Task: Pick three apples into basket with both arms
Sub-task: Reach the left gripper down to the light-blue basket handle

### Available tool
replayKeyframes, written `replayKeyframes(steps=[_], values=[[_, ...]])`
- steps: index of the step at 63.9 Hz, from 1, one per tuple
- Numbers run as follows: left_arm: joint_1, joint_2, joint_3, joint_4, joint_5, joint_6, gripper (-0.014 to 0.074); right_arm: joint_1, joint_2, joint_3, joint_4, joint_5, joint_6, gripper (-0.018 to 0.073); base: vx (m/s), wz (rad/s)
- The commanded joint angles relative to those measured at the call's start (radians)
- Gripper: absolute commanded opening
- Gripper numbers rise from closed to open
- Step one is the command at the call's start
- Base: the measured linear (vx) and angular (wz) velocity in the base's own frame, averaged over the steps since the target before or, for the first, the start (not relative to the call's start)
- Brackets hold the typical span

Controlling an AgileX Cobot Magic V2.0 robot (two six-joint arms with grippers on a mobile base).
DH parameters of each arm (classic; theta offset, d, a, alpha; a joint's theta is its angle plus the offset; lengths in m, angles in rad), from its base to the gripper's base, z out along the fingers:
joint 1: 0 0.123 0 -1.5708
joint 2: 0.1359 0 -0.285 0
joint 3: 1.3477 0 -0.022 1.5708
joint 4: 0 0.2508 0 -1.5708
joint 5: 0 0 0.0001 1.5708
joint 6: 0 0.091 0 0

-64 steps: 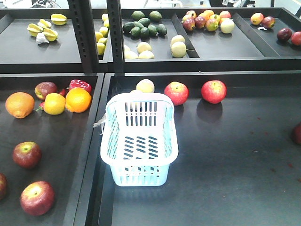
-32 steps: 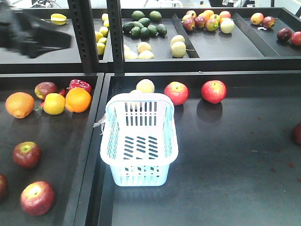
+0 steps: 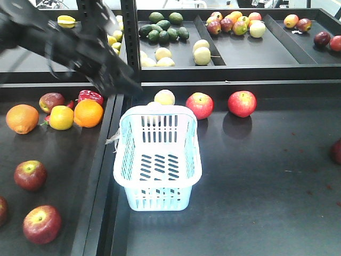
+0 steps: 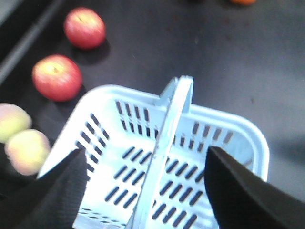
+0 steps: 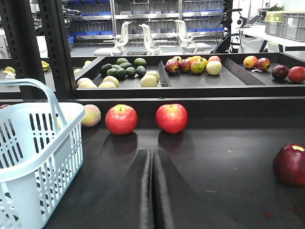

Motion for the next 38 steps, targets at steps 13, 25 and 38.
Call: replayKeyframes(steps=[13, 25, 38], values=[[-0.037, 0.011, -0.034, 0.062, -0.063, 0.005, 0.0502, -0.007, -0.01, 0.015, -0.007, -0.067, -0.001, -0.0004, 0.0, 0.0], [-0.038, 0.037, -0.034, 0.064, -0.09, 0.028, 0.0502, -0.007, -0.01, 0.015, -0.007, -0.067, -0.001, -0.0004, 0.0, 0.0], [-0.038, 0.074, -0.035, 0.064, -0.104, 0.036, 0.0502, -0.007, -0.01, 0.015, -0.007, -0.067, -0.001, -0.0004, 0.0, 0.0]])
